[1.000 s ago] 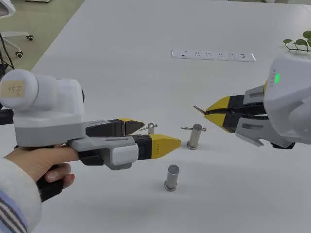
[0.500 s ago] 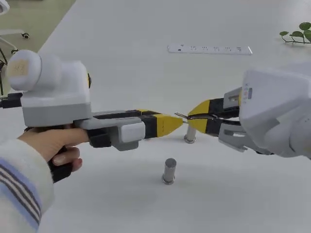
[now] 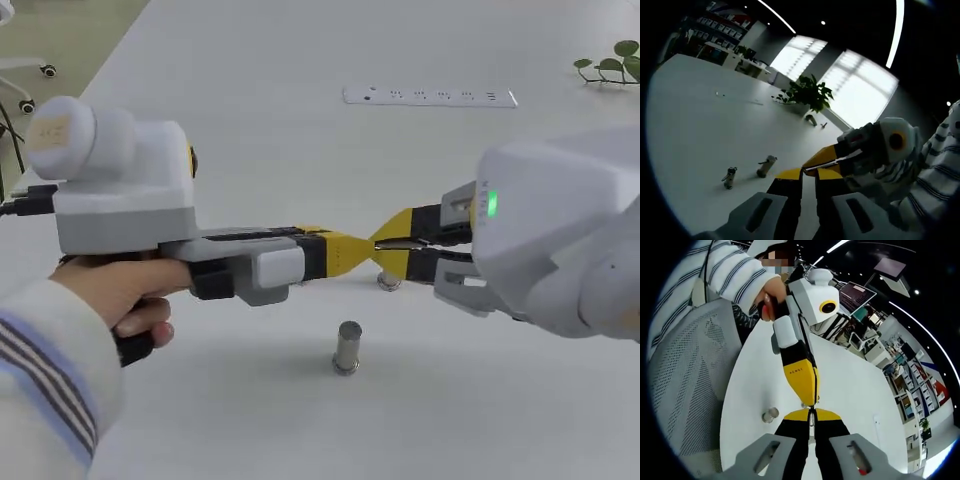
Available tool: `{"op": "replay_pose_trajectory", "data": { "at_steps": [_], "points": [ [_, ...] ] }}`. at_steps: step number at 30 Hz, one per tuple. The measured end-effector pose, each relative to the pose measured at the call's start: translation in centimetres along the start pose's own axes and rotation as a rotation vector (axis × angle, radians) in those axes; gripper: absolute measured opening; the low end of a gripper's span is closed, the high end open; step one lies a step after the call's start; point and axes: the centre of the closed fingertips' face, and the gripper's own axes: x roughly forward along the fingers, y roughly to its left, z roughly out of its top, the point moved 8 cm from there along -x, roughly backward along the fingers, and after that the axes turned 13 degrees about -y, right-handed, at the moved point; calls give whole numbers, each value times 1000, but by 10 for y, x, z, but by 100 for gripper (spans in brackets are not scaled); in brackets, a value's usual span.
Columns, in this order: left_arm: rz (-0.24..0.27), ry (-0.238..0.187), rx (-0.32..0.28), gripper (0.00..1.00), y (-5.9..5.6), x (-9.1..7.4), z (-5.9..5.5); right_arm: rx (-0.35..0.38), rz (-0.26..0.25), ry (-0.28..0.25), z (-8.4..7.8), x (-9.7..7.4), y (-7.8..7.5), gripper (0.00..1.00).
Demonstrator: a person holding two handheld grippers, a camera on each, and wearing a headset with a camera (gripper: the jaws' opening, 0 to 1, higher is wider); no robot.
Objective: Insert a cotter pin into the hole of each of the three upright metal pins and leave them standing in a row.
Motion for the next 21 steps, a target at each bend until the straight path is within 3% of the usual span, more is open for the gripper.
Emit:
{"op": "replay_pose_trajectory", "data": {
  "at_steps": [7, 21],
  "points": [
    [-4, -4, -7, 1, 1, -1, 1, -4, 8, -3, 1, -1, 1, 0],
    [6, 38, -5, 0, 3, -2, -2, -15, 24, 5, 1, -1, 4, 0]
  ]
}}
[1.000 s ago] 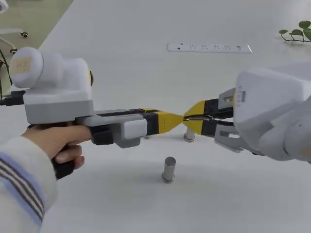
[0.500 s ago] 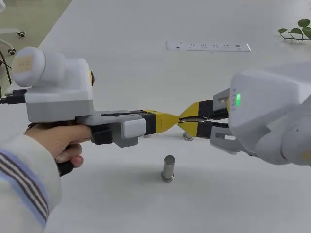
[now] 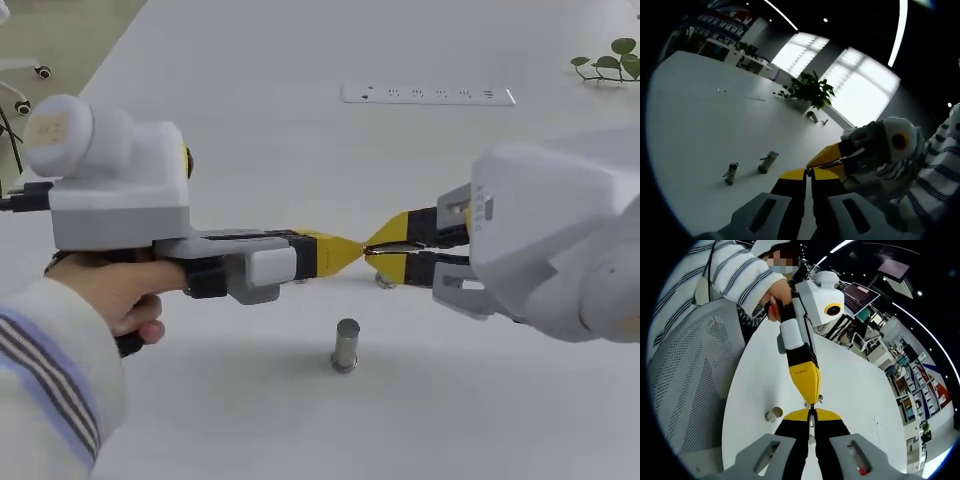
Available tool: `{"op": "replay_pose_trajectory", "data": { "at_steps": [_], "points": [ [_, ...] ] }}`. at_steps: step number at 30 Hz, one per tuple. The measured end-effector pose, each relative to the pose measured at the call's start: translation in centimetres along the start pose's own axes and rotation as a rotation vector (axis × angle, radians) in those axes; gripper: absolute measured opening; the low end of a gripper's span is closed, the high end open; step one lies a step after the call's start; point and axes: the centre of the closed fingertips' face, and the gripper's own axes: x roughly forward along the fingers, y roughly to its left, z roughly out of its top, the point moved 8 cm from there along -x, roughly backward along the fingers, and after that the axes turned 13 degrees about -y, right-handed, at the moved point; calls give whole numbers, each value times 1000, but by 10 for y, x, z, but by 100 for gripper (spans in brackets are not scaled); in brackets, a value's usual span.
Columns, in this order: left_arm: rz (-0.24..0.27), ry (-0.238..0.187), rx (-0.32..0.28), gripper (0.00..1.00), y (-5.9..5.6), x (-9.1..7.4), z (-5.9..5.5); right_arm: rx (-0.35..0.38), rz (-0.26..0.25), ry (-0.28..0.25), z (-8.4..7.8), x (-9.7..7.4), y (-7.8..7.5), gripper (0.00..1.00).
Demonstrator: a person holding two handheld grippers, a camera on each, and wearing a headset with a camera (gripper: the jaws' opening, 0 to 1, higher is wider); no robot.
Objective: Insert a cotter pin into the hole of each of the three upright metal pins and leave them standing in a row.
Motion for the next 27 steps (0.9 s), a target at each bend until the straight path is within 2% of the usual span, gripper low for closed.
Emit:
{"op": "replay_pose_trajectory", "data": {
  "at_steps": [2, 4, 7, 9, 11, 15, 18, 22, 27],
  "points": [
    [-4, 29, 17, 0, 0, 0, -2, -10, 6, 3, 0, 1, 2, 0],
    [-3, 40, 32, 0, -1, 0, -3, -14, 8, 4, 1, 1, 3, 0],
    [-9, 54, 31, 0, -2, 0, -4, -18, 6, 5, 1, 2, 4, 0],
    [-8, 51, 55, 0, -3, 0, -5, -12, 9, 5, 1, 1, 4, 0],
    [-8, 50, 53, 0, -3, 0, -5, -7, 11, 3, 0, 1, 4, 0],
    [-11, 35, 13, 0, -3, 0, -5, -3, 6, 3, 0, -1, 5, 0],
    [-19, -11, -114, 0, -3, 1, -6, 6, -6, 2, 0, -2, 4, 0],
    [0, -4, -88, 5, -1, 1, -9, 20, -5, 0, 0, -4, 4, 0],
    [4, -3, -98, 5, -1, 2, -9, 26, -3, 0, -1, -5, 5, 0]
  ]
}}
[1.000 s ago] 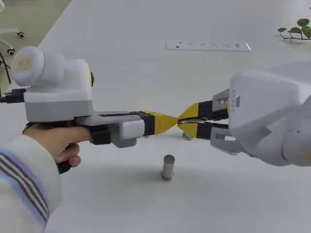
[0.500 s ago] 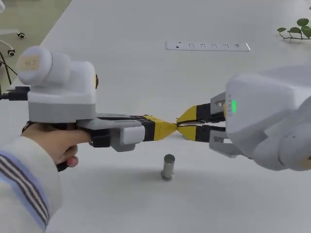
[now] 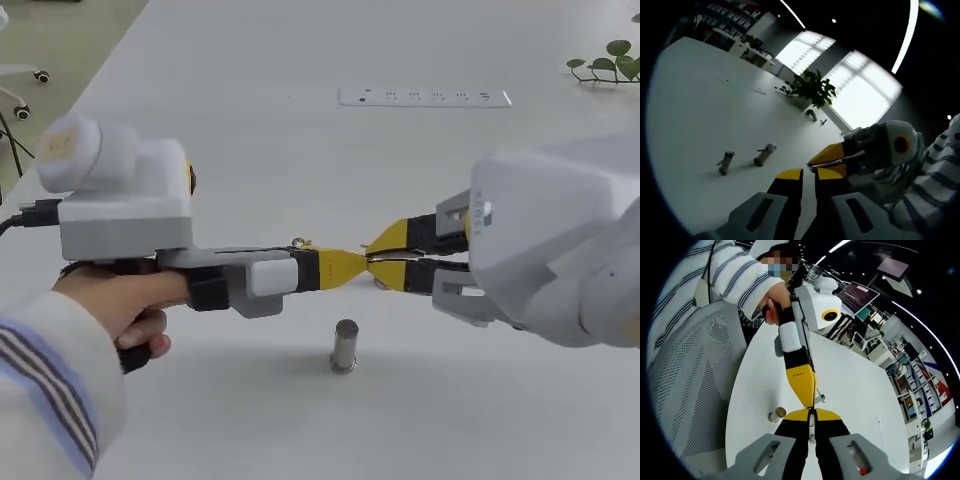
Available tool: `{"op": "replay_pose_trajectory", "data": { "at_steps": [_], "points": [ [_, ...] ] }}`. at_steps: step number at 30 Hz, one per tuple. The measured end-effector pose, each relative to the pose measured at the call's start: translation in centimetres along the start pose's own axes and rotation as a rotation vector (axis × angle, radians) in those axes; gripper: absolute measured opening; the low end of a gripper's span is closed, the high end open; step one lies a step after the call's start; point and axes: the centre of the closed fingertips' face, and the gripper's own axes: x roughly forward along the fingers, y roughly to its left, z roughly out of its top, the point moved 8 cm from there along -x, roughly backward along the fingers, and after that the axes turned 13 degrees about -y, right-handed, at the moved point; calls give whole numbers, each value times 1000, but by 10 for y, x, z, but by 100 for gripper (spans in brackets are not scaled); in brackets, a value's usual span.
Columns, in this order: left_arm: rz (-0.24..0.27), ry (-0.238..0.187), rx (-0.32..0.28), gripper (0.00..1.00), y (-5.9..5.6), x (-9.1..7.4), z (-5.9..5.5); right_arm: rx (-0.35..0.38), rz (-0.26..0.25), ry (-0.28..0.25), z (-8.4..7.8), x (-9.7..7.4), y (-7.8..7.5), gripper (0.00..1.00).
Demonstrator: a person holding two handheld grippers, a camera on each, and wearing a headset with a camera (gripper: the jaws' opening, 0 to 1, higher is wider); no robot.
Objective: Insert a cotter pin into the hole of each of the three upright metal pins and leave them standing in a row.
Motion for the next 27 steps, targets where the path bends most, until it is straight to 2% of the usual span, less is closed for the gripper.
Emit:
{"op": "replay_pose_trajectory", "data": {
  "at_steps": [5, 7, 12, 18, 20, 25, 27],
  "points": [
    [-11, -13, -33, 5, -2, 2, 1, 1, 4, 5, -1, 0, 1, 0],
    [-6, -13, -43, 1, -1, 2, 1, 2, 4, 4, -1, 0, 1, 0],
    [3, -5, -44, 0, 1, 2, 0, 11, 3, 6, -1, 0, 2, 0],
    [12, 26, 16, 0, -1, 2, 0, 12, 10, 10, -2, 2, 3, 0],
    [11, 42, 88, 0, -1, 1, 1, 17, 11, 9, -2, 3, 4, 0],
    [19, 61, 79, 0, 1, 1, -1, 48, 19, 3, -4, 5, 5, 0],
    [22, 57, 90, 0, 2, -1, -1, 68, 18, 6, -6, 4, 5, 5]
  ]
}}
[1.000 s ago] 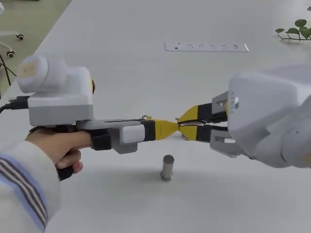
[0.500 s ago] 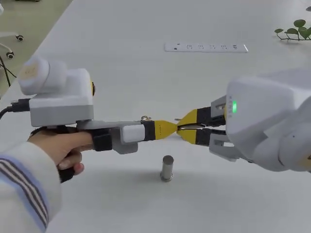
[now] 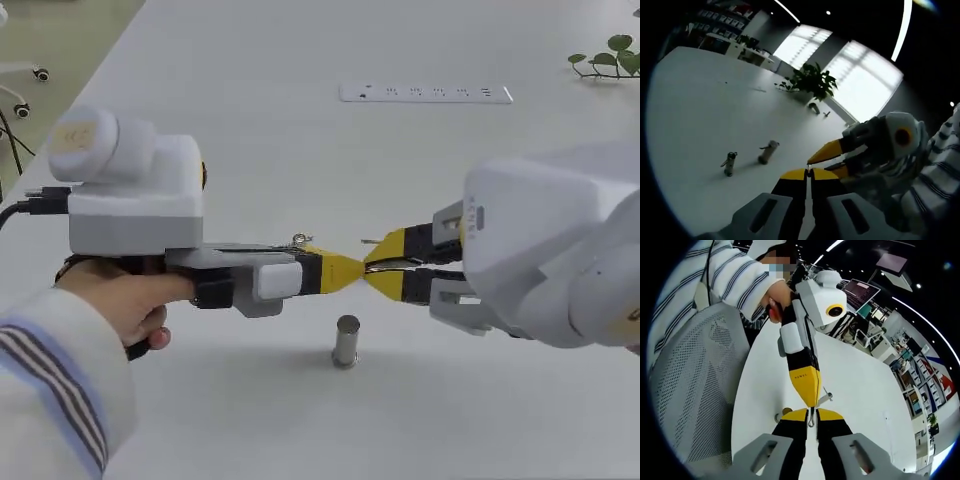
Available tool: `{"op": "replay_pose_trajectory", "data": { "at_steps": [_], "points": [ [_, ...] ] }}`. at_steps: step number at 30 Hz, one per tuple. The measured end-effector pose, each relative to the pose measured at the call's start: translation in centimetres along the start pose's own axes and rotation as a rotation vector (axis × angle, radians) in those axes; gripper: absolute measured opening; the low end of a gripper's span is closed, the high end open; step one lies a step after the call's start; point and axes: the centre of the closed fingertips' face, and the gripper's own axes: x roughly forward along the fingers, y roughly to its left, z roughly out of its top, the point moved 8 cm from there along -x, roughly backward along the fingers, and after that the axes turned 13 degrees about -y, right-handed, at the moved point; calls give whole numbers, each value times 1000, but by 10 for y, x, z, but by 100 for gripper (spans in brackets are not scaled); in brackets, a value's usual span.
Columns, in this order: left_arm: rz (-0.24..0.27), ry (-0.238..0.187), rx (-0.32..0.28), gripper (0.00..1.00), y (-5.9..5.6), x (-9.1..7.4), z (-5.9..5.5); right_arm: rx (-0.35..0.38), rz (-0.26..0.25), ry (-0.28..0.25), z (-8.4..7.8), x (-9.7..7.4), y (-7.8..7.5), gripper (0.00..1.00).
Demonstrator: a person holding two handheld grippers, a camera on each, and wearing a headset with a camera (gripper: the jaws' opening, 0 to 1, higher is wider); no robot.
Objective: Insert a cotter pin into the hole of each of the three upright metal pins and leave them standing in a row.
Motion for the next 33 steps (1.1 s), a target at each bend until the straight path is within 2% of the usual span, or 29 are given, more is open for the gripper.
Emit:
{"op": "replay_pose_trajectory", "data": {
  "at_steps": [2, 7, 8, 11, 14, 17, 20, 22, 24, 25, 28, 33],
  "points": [
    [1, -10, 0, 0, 1, -2, 1, 13, -3, 1, -2, -1, -1, 12],
    [-20, -23, 79, 0, -1, -7, 6, 95, -3, -5, -9, -4, -3, 13],
    [-28, -26, 141, 0, -2, -7, 9, 121, 2, -12, -10, -5, -3, 13],
    [-55, -11, 241, 0, -6, -10, 11, 177, 14, -26, -12, -6, -4, 14],
    [-84, -8, 296, 0, -10, -11, 12, 222, 24, -32, -15, -5, -4, 14],
    [-108, -12, 345, 0, -13, -12, 12, 298, 36, -58, -17, -3, -2, 13],
    [-140, -11, 427, 0, -16, -12, 12, 341, 41, -76, -19, -3, -1, 12],
    [-152, 6, 419, 0, -19, -13, 10, 379, 46, -90, -19, -3, 0, 12],
    [-164, 20, 519, 0, -21, -14, 10, 410, 53, -106, -20, -2, 0, 12],
    [-177, 32, 540, 0, -23, -14, 9, 417, 49, -111, -20, -3, 0, 11],
    [-217, 37, 559, 0, -28, -15, 7, 434, 53, -118, -20, -3, 1, 8],
    [-238, 50, 585, 0, -32, -12, 4, 468, 81, -139, -19, -3, 7, 3]
  ]
}}
